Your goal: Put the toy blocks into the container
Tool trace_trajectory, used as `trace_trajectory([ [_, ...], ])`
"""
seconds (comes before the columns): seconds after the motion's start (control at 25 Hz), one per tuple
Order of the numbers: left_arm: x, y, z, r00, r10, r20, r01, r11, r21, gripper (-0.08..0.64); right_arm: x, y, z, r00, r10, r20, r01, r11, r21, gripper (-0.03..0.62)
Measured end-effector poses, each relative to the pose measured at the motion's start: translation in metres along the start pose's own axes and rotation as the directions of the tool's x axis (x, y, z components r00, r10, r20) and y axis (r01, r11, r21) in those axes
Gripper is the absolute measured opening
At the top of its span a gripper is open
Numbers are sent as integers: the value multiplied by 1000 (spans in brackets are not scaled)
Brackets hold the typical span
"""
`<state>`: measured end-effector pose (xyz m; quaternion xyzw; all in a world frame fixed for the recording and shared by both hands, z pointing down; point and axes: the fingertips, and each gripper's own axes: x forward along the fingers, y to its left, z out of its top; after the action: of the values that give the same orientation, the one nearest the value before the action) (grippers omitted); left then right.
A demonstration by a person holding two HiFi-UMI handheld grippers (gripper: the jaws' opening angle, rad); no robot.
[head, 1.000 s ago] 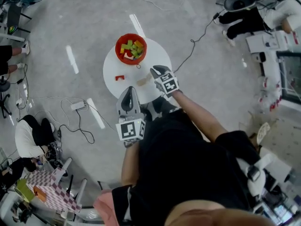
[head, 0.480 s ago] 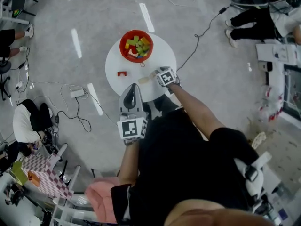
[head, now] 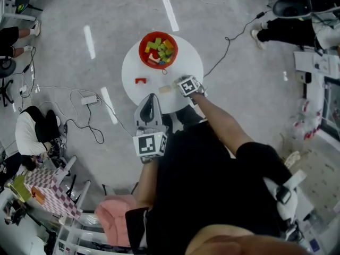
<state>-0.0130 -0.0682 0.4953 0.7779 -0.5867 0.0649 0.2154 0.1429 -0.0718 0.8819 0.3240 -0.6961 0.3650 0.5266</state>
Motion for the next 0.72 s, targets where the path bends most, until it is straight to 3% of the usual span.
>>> trace_trajectory([
  [0.2,0,4,3,1000,-11,18,11,1000,9,-2,-21,7,12,999,18,47,-17,1000,-24,43],
  [0.4,-1,6,8,999,-11,37,11,1000,-7,-2,-91,33,54,971,73,230,-48,992,-113,43],
  [0.48,-3,7,8,999,-16,42,16,1000,9,-2,-132,44,78,934,86,346,-46,992,-120,43],
  [0.64,-13,8,13,998,-18,65,17,1000,11,-2,-213,69,133,804,121,582,-45,989,-143,43],
  [0.72,-16,10,14,997,-13,71,12,1000,10,-2,-229,67,162,759,95,644,-7,990,-138,43],
])
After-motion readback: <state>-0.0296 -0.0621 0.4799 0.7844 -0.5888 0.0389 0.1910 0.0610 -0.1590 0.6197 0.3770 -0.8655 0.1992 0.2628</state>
